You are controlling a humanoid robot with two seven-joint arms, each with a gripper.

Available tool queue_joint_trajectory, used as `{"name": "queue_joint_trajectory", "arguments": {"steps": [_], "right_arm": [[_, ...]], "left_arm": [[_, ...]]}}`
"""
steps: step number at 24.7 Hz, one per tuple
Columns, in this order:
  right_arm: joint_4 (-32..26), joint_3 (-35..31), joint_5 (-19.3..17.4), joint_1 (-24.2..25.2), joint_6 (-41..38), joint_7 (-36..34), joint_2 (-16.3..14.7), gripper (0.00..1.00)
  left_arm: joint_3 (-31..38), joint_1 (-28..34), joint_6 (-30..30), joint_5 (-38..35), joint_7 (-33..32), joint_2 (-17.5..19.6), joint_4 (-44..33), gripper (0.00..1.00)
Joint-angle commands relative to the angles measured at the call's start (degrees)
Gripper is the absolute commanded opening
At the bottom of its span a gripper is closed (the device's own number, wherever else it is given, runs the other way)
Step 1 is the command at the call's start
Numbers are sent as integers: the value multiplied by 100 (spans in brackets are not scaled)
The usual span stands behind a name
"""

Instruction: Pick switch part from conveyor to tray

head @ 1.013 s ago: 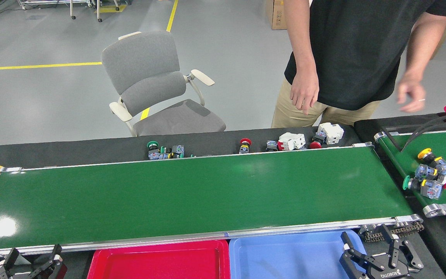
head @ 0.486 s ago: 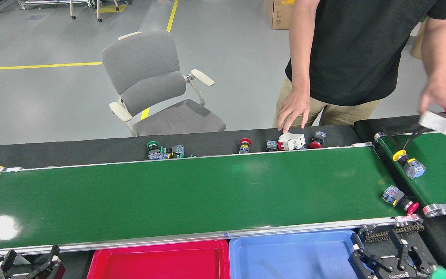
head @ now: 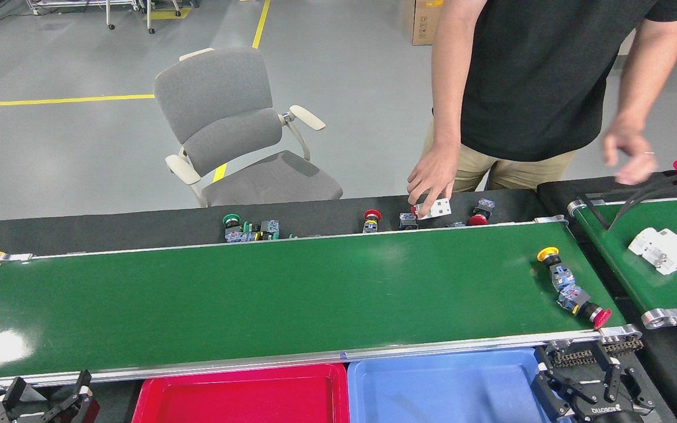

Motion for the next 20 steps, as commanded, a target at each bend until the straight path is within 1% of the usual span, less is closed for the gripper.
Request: {"name": "queue_joint_trajectory", "arguments": {"steps": [1,4,11,15,17,18,19,20], "right_arm": [[34,-32,-10,-140,117,255,-53,100],[298,-32,-10,-377,117,369,-202,100],[904,47,51,-984,117,510,-255,100],[1273,478,69,-1344,223,519,-202,96],[1458,750,69,-1511,346,519,-202,89],[1520,865,69,-1590,399,519,-220,83],[1572,952,69,-1669,434,519,-246,73],[1616,1058,69,-1713,425,519,-264,61]], "left_arm": [[19,-40,-42,-10,27,76,-50,100],[19,-84,-42,-10,27,76,-50,100],[10,-154,-42,-19,27,58,-32,100],[1,-198,-42,-28,27,49,20,100],[1,-198,-42,-28,18,58,38,100],[1,-207,-42,-28,18,58,38,100],[10,-216,-42,-28,18,58,38,100],[10,-225,-42,-28,27,67,38,100]]}}
